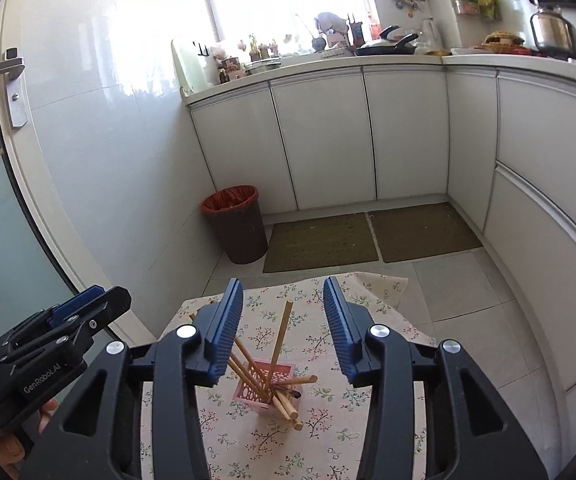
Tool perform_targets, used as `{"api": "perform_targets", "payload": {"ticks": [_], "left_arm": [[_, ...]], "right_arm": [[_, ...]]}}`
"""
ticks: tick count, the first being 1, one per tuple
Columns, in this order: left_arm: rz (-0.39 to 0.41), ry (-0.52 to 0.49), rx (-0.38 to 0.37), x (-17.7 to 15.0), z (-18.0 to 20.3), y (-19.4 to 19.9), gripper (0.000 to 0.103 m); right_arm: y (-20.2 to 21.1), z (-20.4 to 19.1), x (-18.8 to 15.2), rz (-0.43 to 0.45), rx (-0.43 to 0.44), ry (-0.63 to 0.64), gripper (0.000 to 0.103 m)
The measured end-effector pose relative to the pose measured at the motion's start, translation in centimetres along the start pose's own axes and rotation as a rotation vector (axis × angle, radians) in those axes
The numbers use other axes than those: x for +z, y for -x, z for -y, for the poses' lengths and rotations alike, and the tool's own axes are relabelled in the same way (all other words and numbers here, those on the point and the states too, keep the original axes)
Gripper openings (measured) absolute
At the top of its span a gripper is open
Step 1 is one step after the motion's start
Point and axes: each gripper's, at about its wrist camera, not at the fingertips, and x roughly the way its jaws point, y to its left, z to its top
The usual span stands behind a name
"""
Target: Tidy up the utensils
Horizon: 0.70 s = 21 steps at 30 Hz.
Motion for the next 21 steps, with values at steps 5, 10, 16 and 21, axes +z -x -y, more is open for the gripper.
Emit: {"api": "perform_targets", "payload": {"ticks": [5,10,16,21], "left_arm": [[0.086,-0.052,0.118,-0.8,1.9,3.2,0.089],[0.150,-0.059,0.263,-2.2,3.5,6.4,0.096],[0.182,-0.017,0.349,-4.3,4.1,9.8,0.096],[0.225,0.038,0.325,-5.8,4.6,13.0,0.096]], "right_arm": [[3.0,-1.1,-1.0,0.049,-0.093,0.024,0.066],[6.5,-1.3,-2.4,0.109,-0.248,0.013,0.095],[10.3,-0.1,-4.6,0.160,-0.400,-0.013,0.096],[12.9,0.4,-6.5,0.167,-0.462,-0.006,0.096]]}}
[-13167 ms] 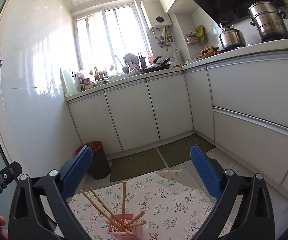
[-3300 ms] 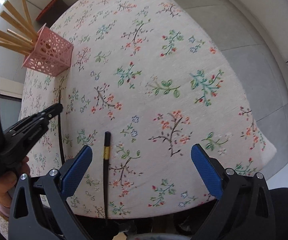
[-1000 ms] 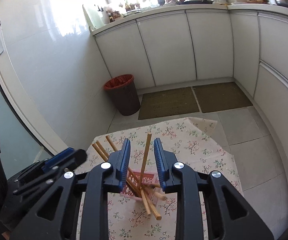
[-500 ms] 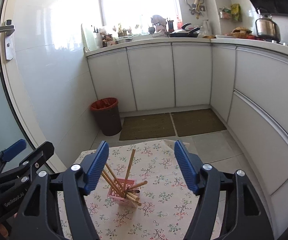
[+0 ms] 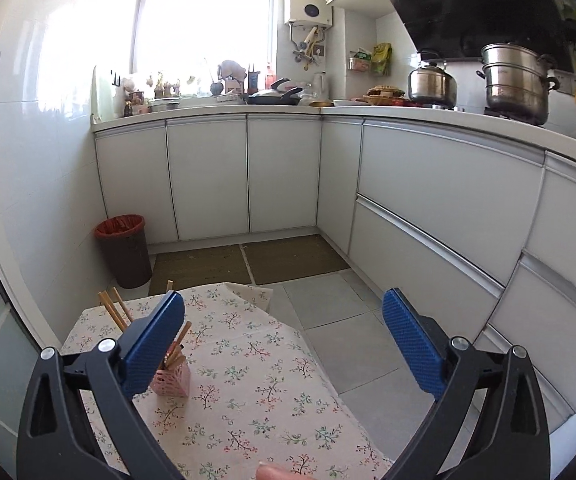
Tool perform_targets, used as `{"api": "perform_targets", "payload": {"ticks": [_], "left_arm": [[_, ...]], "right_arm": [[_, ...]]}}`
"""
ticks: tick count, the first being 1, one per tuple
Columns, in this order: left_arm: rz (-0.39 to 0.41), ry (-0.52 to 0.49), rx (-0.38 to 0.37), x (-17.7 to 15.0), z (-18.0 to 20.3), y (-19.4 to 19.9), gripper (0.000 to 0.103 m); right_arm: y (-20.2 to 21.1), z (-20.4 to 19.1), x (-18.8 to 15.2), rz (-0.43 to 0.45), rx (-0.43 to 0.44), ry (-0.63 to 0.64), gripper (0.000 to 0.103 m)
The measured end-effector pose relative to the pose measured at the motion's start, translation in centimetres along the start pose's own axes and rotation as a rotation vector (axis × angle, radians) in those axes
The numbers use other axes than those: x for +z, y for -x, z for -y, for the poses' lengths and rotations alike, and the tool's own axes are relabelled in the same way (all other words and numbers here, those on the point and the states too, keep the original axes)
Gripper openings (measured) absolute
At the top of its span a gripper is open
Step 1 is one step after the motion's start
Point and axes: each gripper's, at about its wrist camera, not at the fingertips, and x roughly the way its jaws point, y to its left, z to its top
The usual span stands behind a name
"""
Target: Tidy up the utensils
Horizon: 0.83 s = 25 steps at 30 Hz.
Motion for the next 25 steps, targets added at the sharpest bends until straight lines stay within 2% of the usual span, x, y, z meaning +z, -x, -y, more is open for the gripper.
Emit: {"api": "perform_targets", "payload": {"ticks": [9,12,17,25], "left_arm": [[-0.052,-0.049,-0.022,-1.4,0.7,2.1,0.096],[-0.044,-0.051,0.003,-1.3,0.6,2.8,0.096],[-0.032,-0.061,-0.001,-0.9,0.8,3.6,0.096],[-0.061,-0.059,0.009,-1.1,1.0,3.5,0.096]], "right_arm": [[2.9,2.1,-1.3,-0.007,0.000,-0.017,0.096],[3.7,2.4,-1.5,0.010,0.000,-0.019,0.096],[4.2,2.5,-1.5,0.011,0.011,-0.018,0.096],[4.6,2.6,-1.4,0.008,0.020,-0.014,0.096]]}}
